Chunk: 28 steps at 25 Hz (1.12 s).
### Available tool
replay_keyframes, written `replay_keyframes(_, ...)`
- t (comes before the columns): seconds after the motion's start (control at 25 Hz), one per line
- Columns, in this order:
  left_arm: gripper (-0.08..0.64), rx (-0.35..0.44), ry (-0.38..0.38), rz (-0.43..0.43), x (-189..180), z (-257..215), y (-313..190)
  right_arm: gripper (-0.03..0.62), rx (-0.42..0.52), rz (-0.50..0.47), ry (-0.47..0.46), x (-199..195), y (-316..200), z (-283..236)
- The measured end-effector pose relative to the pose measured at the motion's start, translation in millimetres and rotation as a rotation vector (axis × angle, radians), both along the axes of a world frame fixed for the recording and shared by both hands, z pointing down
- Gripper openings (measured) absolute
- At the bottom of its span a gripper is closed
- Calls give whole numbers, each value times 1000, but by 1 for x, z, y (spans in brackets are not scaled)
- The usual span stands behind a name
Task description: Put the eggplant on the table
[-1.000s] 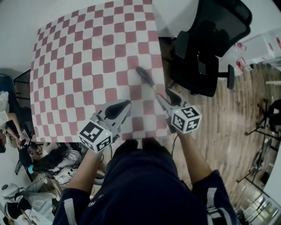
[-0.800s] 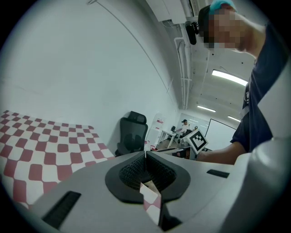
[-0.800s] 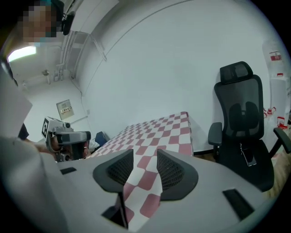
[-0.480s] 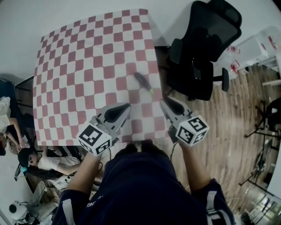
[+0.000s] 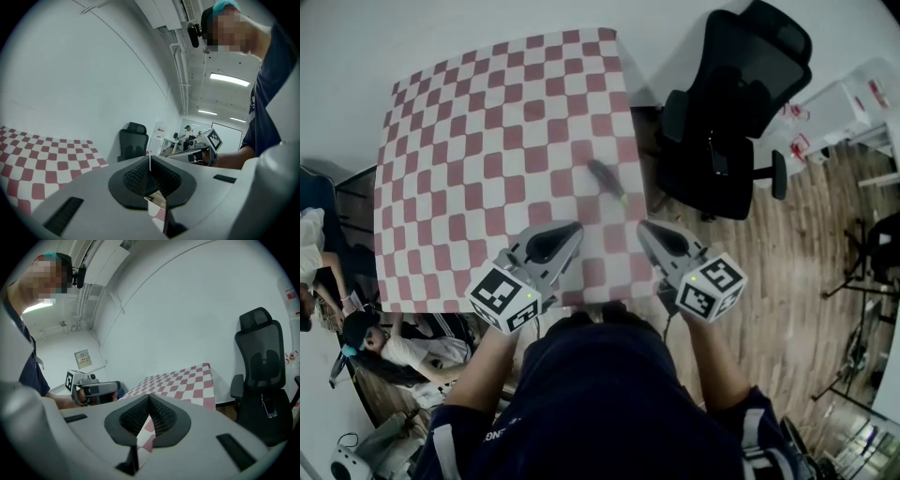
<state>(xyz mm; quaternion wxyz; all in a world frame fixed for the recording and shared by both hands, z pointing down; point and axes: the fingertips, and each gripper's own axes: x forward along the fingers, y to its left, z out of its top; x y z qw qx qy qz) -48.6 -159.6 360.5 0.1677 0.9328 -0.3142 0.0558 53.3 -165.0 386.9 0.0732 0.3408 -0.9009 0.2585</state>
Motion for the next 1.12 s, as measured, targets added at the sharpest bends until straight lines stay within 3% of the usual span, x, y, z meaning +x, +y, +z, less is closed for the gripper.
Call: replay_keyframes(1.12, 32, -16, 6, -22, -3, 4, 3, 15, -28, -30, 32, -5, 3, 10)
